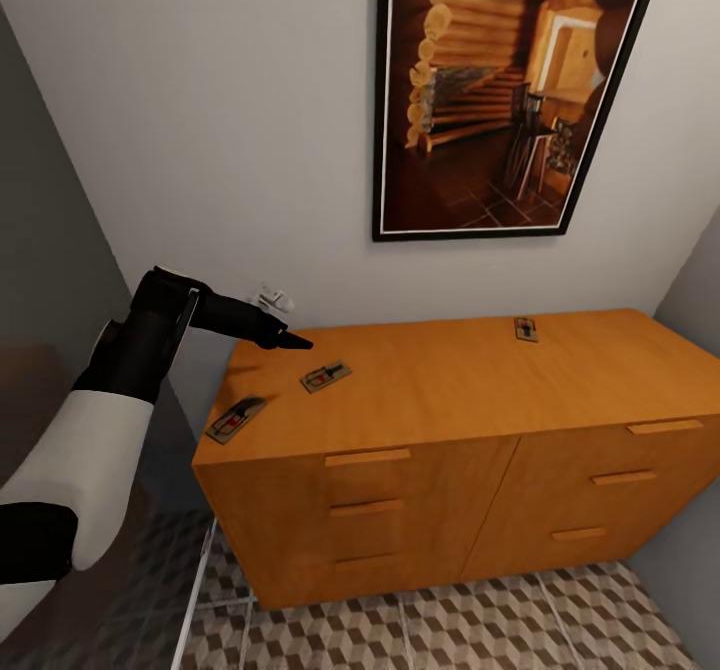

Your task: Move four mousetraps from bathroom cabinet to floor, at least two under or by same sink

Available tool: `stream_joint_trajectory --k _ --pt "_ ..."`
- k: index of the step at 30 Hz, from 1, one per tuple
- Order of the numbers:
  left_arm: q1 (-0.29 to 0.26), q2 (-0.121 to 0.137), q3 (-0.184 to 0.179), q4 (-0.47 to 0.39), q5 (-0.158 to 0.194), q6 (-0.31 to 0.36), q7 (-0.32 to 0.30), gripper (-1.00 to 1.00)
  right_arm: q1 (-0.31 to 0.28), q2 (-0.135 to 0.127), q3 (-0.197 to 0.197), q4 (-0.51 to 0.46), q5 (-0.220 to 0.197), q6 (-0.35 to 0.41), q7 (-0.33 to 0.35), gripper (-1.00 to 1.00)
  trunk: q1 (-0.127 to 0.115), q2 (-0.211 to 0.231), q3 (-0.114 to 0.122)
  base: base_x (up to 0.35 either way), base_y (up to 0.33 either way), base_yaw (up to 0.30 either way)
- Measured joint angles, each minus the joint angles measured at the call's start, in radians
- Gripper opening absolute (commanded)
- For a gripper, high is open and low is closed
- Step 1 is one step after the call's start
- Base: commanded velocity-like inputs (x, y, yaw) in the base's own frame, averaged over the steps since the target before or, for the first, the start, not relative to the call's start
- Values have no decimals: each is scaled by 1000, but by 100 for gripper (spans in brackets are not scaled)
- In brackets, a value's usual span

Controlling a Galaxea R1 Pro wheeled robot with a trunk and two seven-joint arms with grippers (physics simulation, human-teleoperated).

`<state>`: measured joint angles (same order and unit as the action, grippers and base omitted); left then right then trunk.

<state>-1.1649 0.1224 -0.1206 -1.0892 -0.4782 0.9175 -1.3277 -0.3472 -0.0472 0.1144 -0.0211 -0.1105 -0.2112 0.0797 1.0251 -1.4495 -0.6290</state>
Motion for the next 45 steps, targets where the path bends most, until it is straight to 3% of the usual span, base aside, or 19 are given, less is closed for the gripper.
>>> stream_joint_trajectory --k 35,42,45 --pt "0 0 -5 1 0 -1 0 100 0 1 0 0 -1 0 0 -100 0 0 -46 51 0 0" --pt "0 0 -25 14 -1 -1 2 100 0 2 0 0 -1 0 0 -100 0 0 -46 12 -4 0" --pt "0 -1 -66 28 -2 -2 6 100 0 2 0 0 -1 0 0 -100 0 0 -46 67 -54 0"
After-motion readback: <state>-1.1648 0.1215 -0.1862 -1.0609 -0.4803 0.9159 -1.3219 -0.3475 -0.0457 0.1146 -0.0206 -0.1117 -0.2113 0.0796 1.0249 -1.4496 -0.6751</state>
